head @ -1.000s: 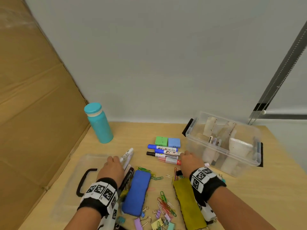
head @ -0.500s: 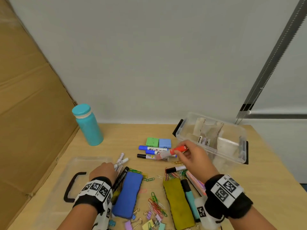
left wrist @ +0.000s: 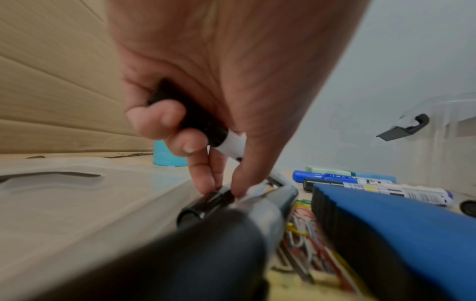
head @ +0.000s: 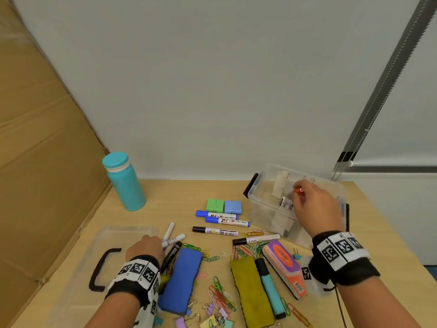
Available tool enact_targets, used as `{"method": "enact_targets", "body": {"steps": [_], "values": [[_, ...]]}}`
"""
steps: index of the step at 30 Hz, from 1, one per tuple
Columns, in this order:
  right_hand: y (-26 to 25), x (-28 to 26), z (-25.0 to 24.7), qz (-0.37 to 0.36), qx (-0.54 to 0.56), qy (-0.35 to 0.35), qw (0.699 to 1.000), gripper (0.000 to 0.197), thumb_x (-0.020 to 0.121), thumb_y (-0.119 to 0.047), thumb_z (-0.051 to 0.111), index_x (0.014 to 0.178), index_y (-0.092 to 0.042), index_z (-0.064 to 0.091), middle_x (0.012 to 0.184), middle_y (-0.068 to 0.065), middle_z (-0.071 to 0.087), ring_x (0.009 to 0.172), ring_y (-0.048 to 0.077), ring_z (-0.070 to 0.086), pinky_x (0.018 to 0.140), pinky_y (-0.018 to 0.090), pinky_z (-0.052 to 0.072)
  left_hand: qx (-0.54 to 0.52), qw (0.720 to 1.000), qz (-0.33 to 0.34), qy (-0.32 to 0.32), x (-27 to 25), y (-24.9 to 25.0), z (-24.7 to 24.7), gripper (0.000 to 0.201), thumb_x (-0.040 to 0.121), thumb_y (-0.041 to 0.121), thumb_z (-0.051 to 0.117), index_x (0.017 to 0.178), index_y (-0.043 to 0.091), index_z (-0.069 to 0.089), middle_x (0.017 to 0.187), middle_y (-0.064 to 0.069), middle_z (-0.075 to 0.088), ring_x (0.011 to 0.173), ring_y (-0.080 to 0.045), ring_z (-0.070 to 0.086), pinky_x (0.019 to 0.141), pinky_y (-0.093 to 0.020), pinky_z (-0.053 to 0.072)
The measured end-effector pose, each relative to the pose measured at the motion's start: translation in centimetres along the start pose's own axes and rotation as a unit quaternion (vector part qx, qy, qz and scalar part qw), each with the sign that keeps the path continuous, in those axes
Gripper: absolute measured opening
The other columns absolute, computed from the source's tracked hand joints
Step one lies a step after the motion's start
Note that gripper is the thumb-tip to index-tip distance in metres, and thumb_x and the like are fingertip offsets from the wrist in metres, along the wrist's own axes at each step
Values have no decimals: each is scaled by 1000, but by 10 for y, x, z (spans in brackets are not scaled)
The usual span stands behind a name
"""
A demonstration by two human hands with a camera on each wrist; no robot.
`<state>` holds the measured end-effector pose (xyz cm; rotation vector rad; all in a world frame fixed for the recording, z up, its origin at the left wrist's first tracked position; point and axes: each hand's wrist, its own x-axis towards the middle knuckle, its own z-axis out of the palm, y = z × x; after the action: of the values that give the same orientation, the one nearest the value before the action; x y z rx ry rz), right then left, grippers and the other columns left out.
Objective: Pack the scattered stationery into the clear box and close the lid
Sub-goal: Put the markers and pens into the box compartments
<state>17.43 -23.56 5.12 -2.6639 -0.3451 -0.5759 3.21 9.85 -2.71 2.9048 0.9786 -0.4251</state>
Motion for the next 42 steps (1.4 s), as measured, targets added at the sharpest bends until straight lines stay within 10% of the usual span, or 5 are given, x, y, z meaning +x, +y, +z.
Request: {"method": "enact_targets", "body": {"steps": [6,10,21,30,42], "values": [[-4,21,18,49,-152,-156,975,31,96,-39,37,112,-34,63,103,0,69,110,25,52,109,49,25,20,1000,5,-4,3,0,0,28,95,36,43,115,24,58,114,1,59,103,-16,61,79,-26,44],[1,15,18,38,-112,-205,972,43,98,-42,24,109,-35,65,120,-4,63,128,24,39,115,57,-1,18,1000,9,-10,5,0,0,27,94,36,44,115,23,57,115,0,58,104,-17,61,78,-27,44],[67,-21,22,164,-64,-139,975,66,96,-46,28,149,-8,18,160,9,9,145,30,12,118,45,16,-128,988,76,34,-19,9,-15,19,95,40,41,98,22,48,83,2,61,76,-16,60,72,-32,53],[63,-23,22,162,-32,-137,977,62,98,-38,27,149,-4,19,159,11,12,146,31,7,119,41,12,-227,924,299,68,-75,151,-83,21,98,38,36,99,22,51,72,6,50,57,-9,46,50,-24,32],[55,-24,13,150,-55,-153,975,63,98,-39,21,149,-4,17,159,10,12,146,32,1,120,40,10,-153,952,264,-29,-34,303,-99,28,97,19,42,114,6,60,90,-12,63,85,-30,63,68,-33,46]]}}
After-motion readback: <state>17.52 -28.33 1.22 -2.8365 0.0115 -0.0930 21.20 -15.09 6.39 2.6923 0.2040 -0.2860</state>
